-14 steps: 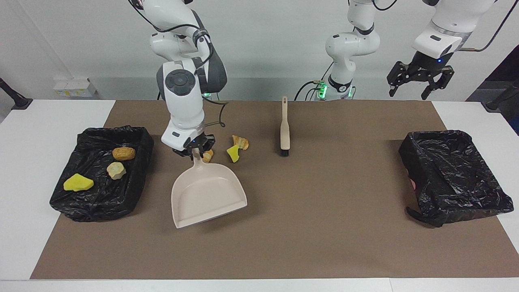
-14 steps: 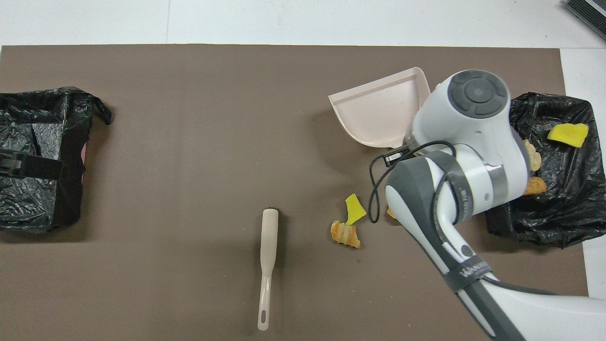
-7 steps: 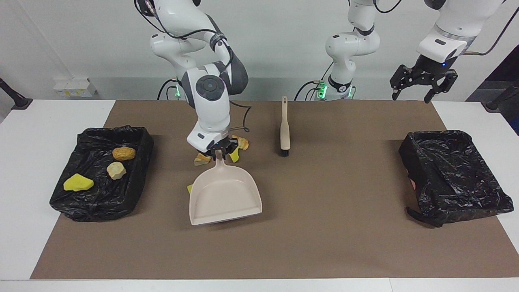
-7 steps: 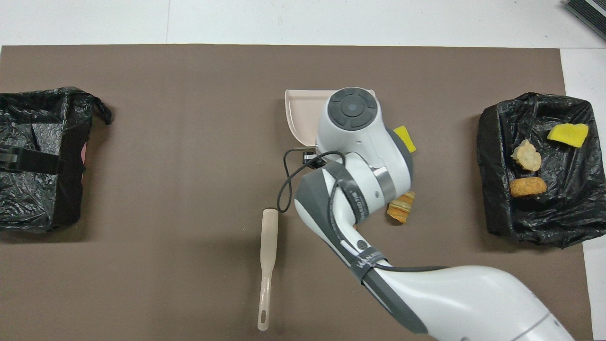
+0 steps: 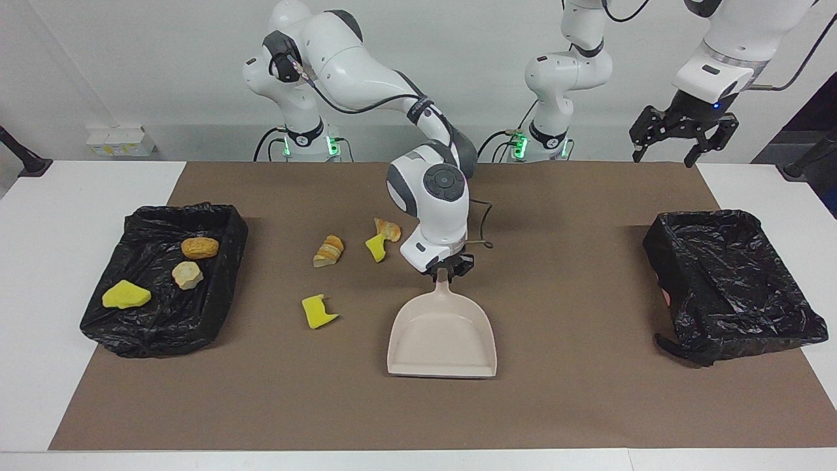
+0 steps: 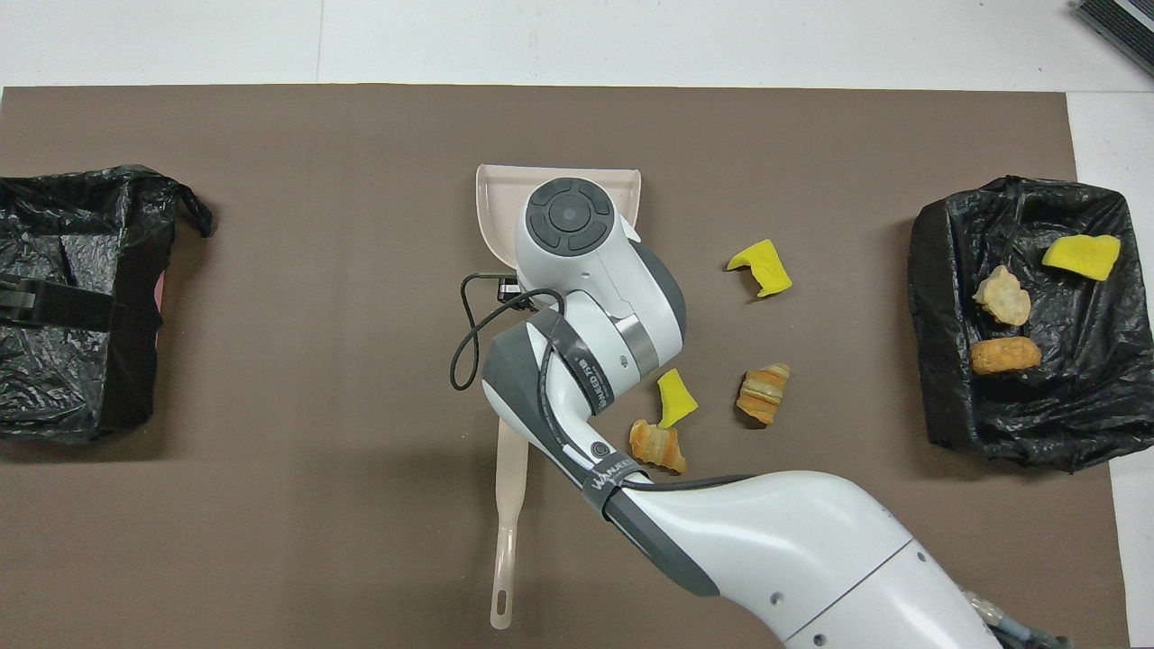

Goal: Sweep and dump trash in bin

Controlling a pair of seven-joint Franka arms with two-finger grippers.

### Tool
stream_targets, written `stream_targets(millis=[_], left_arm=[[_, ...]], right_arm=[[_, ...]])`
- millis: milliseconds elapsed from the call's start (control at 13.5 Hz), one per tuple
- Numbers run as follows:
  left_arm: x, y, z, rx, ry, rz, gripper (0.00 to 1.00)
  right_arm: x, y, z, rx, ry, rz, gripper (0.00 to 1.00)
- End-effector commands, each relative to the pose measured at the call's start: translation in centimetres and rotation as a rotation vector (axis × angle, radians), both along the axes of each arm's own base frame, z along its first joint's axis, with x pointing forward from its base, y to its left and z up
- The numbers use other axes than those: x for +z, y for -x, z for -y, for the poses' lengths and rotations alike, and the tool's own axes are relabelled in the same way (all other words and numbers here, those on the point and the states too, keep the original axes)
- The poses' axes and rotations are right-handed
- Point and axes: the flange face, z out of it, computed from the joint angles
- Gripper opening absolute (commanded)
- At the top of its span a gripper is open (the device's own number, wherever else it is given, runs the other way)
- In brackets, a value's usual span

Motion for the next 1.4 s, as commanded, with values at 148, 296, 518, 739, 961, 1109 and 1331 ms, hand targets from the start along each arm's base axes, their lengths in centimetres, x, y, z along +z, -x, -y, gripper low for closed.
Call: stream_targets(millis=[148,296,518,739,961,1109,1331], left_arm=[[-0.1,-1.7,0.3,0.006,0.008,0.065,1.00],[-2.1,-3.8,1.1,0.010,0.013,0.062,1.00],[-3.7,-6.4,4.6,0.008,0.035,0.121,1.00],[-6.6,-7.5,9.3,-0.039,0.051,0.110,1.00],[-9.8,-8.7,14.9,-0.042,0.079,0.112,1.00],[-12.3,-9.4,18.5,-0.046,0.094,0.094,1.00],[-18.3,-8.7,26.3,-0.056,0.019,0.074,1.00]], right_arm=[[3.3,2.1,-0.1,0.013,-0.029,0.009,1.00],[3.7,5.8,-3.2,0.036,-0.026,-0.028,1.00],[3.3,11.3,-5.2,-0.032,0.016,-0.073,1.00],[2.5,17.8,-6.3,0.026,0.066,-0.113,1.00],[1.5,23.3,-6.3,0.050,0.108,-0.139,1.00],[1.3,25.6,-6.7,0.029,0.064,-0.194,0.98],[-0.2,27.7,-5.7,-0.026,0.025,-0.192,0.87]])
